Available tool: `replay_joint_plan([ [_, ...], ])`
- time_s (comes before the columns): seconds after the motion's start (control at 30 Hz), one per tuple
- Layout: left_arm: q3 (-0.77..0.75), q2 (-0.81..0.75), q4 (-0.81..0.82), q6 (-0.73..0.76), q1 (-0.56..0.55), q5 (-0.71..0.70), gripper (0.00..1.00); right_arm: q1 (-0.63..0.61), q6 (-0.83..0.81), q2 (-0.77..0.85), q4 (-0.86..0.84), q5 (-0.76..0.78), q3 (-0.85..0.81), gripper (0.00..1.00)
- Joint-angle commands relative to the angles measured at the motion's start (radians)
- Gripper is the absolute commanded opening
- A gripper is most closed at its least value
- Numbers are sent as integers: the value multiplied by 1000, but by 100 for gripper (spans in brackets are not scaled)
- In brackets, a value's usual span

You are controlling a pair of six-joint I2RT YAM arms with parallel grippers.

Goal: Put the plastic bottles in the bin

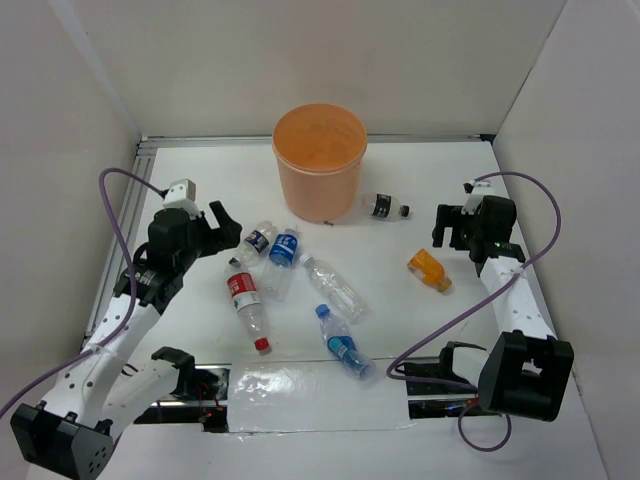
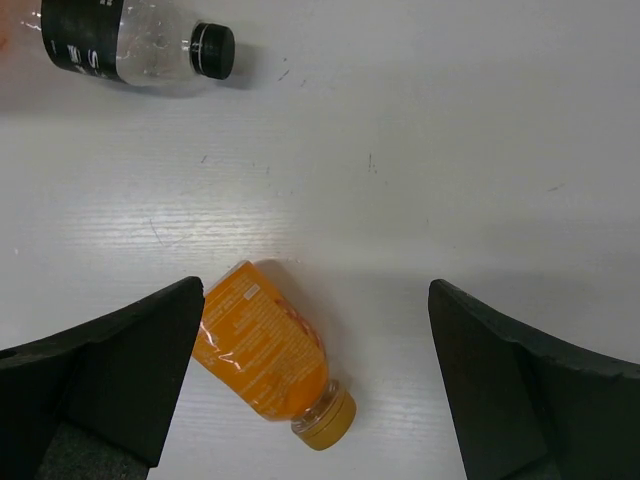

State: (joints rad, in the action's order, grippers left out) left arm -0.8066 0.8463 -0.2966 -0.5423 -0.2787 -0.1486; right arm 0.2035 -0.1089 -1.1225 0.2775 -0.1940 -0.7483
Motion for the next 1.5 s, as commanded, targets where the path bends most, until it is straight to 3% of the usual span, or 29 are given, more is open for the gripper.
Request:
replay_joint_plan([
  [0.0, -3, -7, -102, -87, -5, 32, 100, 5, 6, 24, -21, 4, -22, 100],
  [0.3, 15, -7, -280, -333, -117, -106, 100, 5, -100, -9, 42, -156, -13, 100],
  [0.37, 24, -18, -311, -369, -129, -134, 95, 5, -100, -10, 42, -165, -13, 100],
  [0.4, 24, -18, -311, -390, -138, -146, 81, 5, -136, -10, 42, -179, 0, 98],
  [0.43, 24, 5, -331, -416, -152, -161, 61, 5, -137, -10, 42, -195, 9, 63],
  [0.47, 24, 5, -331, -416, -152, -161, 61, 5, -137, -10, 42, -196, 9, 44],
  [0.5, 24, 17, -344, -442, -168, -181, 56, 5, -137, -10, 31, -206, 21, 38],
  [0.53, 15, 45, -358, -459, -178, -195, 58, 5, -137, -10, 31, -225, 21, 39],
  [0.57, 15, 60, -358, -476, -201, -221, 64, 5, -137, -19, 31, -225, 21, 58],
  [0.6, 15, 75, -374, -501, -212, -221, 73, 5, -137, -19, 31, -235, 21, 72],
  [0.63, 15, 92, -374, -513, -223, -235, 91, 5, -137, -29, 31, -236, 21, 81],
  [0.67, 15, 112, -386, -525, -235, -235, 97, 5, -137, -30, 31, -236, 12, 85],
  [0.87, 38, 339, -360, -559, -315, -286, 100, 5, -146, -48, 40, -245, 3, 90],
  [1.03, 47, 476, -282, -550, -324, -296, 94, 5, -146, -48, 49, -245, 3, 90],
  [1.2, 83, 545, -228, -561, -324, -273, 76, 5, -146, -48, 49, -254, -6, 90],
  [1.33, 103, 519, -228, -545, -333, -273, 46, 5, -146, -68, 49, -254, -25, 91],
  [1.37, 103, 478, -251, -535, -333, -285, 30, 5, -146, -68, 49, -263, -25, 91],
  [1.47, 2, 380, -376, -498, -401, -327, 10, 5, -176, -77, 63, -274, -34, 91],
])
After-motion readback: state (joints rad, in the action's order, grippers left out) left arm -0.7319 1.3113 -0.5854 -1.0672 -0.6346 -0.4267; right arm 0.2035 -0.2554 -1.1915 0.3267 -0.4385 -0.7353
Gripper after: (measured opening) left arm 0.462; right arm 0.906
